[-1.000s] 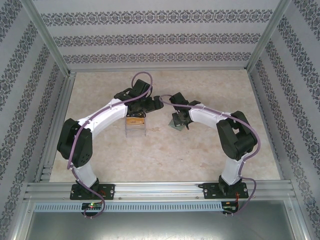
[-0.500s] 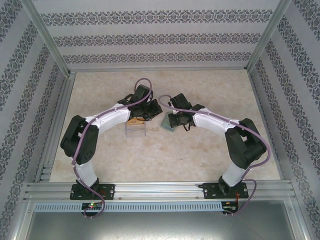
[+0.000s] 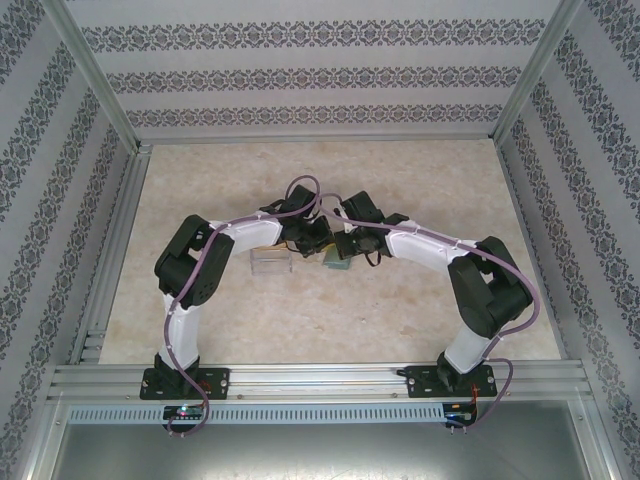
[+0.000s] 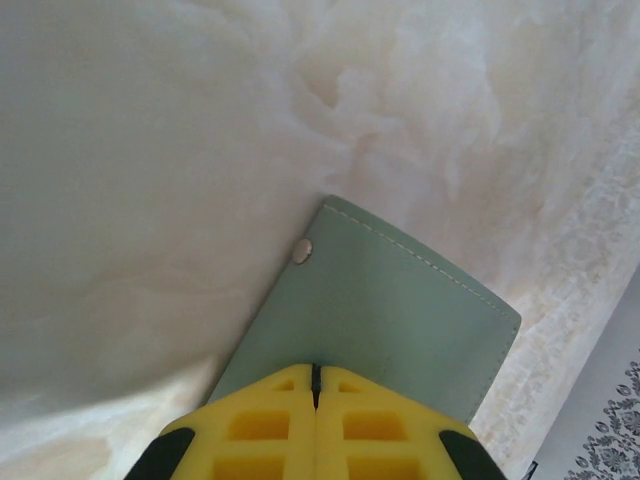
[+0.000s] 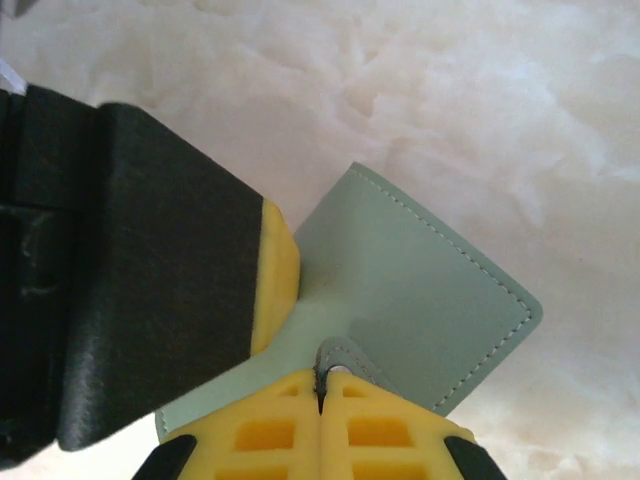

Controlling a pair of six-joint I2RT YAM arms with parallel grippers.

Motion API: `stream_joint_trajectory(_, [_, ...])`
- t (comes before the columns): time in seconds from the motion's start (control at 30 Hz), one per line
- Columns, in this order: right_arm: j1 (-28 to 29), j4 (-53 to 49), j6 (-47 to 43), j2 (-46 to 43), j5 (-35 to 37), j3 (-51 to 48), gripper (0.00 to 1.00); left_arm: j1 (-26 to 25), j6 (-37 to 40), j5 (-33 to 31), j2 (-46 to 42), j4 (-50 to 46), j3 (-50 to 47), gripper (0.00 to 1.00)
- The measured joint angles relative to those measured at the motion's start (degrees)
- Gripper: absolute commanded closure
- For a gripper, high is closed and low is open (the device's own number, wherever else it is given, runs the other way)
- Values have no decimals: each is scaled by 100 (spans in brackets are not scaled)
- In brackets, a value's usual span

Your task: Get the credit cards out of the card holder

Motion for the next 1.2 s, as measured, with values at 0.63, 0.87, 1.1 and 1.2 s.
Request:
stream_joint_trajectory(0.63, [-345, 367, 706, -782, -564, -306, 100, -107, 4, -313, 188, -229, 52, 100])
stream_joint_trajectory(0.87, [-378, 577, 699, -706, -562, -732, 100, -70, 52, -459, 74, -407, 42, 87])
stream_joint_trajectory(1.1, [-378, 688, 551, -584, -562, -1038, 100, 39, 61, -219, 9, -389, 262, 72])
stream_joint_trajectory(1.2, [-378, 767, 531, -531, -562, -1054, 100, 42, 15, 11, 11, -170, 380, 71])
